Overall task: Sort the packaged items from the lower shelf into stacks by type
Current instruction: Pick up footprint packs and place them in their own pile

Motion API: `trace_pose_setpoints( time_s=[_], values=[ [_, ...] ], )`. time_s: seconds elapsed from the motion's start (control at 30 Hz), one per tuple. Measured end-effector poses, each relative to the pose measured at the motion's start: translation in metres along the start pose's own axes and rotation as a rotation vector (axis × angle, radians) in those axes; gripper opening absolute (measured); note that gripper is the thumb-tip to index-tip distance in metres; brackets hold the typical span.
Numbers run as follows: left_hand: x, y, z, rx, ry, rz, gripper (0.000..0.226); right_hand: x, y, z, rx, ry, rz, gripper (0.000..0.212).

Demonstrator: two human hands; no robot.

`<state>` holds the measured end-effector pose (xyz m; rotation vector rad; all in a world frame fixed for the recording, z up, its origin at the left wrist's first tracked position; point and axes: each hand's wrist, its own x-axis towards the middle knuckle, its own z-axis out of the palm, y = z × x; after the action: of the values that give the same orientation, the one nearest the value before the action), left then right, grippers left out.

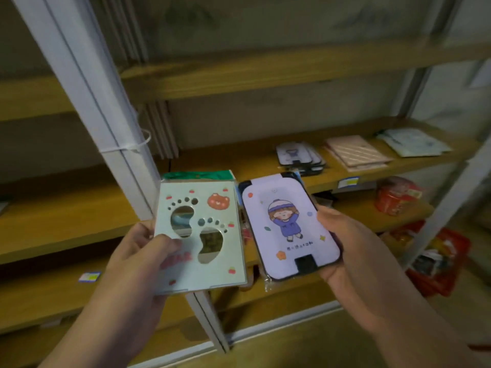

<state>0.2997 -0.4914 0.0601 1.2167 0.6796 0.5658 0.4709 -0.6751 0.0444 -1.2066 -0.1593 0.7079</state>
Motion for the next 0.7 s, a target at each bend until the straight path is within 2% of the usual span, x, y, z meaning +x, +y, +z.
trace_pose_setpoints(
  time_s=[0.1,0.13,0.23,0.33,0.43,0.57,0.7],
  values=[
    [0.015,-0.007,0.041,0.012,-0.112,-0.064,0.053,0.0,-0.008,-0.037,0.133,0.05,-0.035,0.043],
    [0.021,-0.01,0.053,0.012,-0.137,-0.081,0.056,0.001,-0.011,-0.049,0.148,0.066,-0.04,0.048],
    [0.043,-0.024,0.09,0.009,-0.172,-0.135,0.039,0.007,-0.024,-0.08,0.207,0.066,-0.061,0.048],
    [0.072,-0.037,0.124,0.027,-0.188,-0.14,0.031,0.024,-0.034,-0.107,0.203,0.148,-0.08,0.045],
    [0.109,-0.045,0.148,0.04,-0.207,-0.146,0.032,0.053,-0.044,-0.125,0.131,0.189,-0.112,0.037],
    [0.157,-0.043,0.171,-0.014,-0.172,-0.183,0.026,0.106,-0.07,-0.137,-0.003,0.245,-0.132,0.014],
    [0.196,-0.029,0.183,-0.024,-0.097,-0.138,0.022,0.168,-0.093,-0.139,-0.17,0.272,-0.202,0.013]
  ],
)
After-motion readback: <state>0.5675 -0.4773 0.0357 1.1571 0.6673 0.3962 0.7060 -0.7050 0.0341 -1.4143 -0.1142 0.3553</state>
